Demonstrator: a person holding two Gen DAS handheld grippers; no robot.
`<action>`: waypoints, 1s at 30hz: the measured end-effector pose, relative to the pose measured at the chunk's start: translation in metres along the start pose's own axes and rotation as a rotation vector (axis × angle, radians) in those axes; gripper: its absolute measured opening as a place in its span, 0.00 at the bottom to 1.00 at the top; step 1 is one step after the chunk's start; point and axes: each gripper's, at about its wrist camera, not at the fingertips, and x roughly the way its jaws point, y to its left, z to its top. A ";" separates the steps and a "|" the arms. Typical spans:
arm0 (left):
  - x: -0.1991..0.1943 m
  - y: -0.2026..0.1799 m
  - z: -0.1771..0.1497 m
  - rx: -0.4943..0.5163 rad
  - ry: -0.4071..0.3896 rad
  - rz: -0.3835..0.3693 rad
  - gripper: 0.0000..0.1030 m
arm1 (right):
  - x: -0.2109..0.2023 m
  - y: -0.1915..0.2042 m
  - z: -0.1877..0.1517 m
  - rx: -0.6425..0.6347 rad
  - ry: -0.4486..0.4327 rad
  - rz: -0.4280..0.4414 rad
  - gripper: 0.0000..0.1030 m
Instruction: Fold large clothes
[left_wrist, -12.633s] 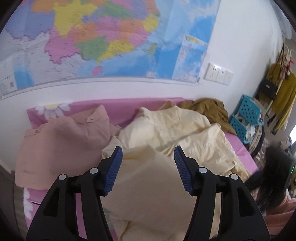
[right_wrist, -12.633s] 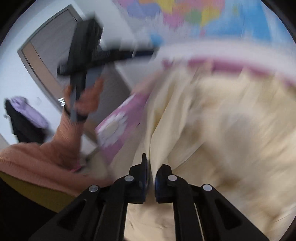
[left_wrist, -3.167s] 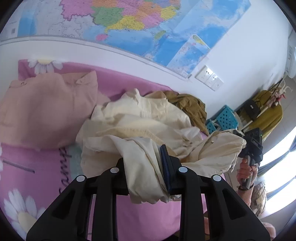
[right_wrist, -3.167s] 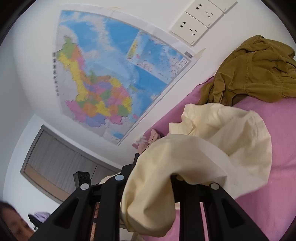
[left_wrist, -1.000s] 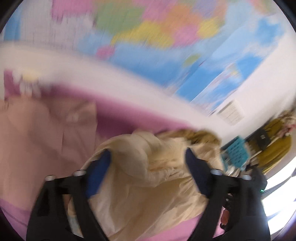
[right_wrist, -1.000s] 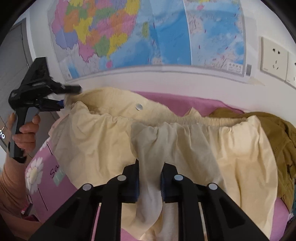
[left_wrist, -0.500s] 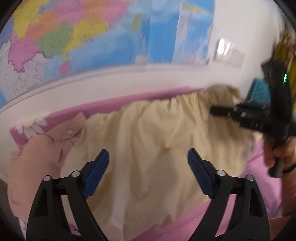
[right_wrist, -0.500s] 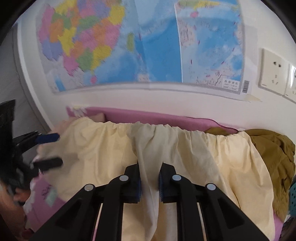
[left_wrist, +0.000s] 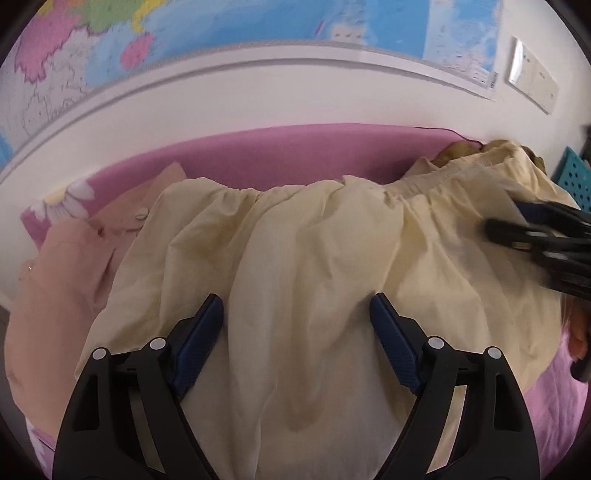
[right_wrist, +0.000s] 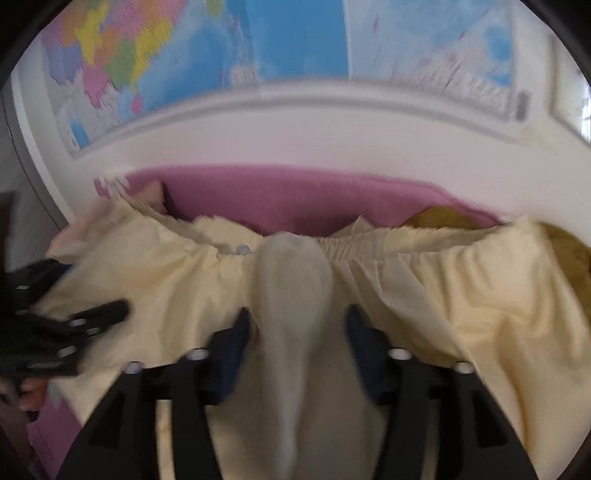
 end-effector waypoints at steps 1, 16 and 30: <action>0.002 0.001 0.001 -0.002 0.003 -0.002 0.79 | -0.013 -0.002 -0.001 -0.006 -0.030 -0.003 0.57; 0.018 -0.002 0.009 -0.016 0.021 0.017 0.83 | 0.039 -0.061 -0.014 0.102 0.088 -0.057 0.00; 0.022 -0.006 0.000 0.000 -0.007 0.037 0.87 | -0.027 -0.011 -0.014 0.017 -0.018 0.136 0.42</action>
